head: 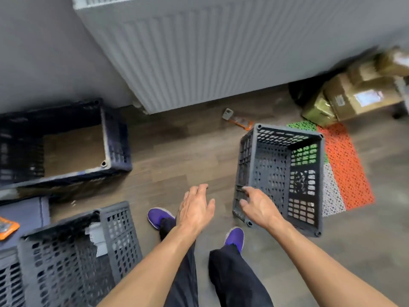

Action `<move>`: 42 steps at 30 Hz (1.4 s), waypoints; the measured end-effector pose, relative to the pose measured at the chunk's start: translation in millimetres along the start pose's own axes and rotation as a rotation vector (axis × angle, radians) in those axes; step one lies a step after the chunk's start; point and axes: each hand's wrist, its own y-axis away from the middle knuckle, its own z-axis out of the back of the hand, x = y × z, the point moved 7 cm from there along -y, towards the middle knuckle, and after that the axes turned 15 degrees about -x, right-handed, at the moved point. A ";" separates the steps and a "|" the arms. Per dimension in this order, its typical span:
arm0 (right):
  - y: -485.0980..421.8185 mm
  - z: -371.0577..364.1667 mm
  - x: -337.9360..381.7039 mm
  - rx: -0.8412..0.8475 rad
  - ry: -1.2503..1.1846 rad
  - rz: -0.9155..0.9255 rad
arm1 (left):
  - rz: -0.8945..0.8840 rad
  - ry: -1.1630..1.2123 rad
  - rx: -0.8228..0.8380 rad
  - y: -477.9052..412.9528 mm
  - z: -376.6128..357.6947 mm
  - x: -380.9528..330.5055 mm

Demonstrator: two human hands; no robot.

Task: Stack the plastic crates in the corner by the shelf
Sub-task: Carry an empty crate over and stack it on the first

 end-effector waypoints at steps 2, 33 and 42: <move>1.8 14.4 -37.4 -0.020 -0.034 -0.032 | -0.040 -0.030 0.032 4.4 -24.1 -34.5; -101.5 25.5 -269.9 -0.130 -0.103 -0.466 | -0.455 -0.636 0.300 -144.9 -199.9 -148.3; -138.7 23.6 -334.2 -0.100 -0.083 -0.405 | -0.260 -0.663 0.288 -143.9 -237.5 -134.7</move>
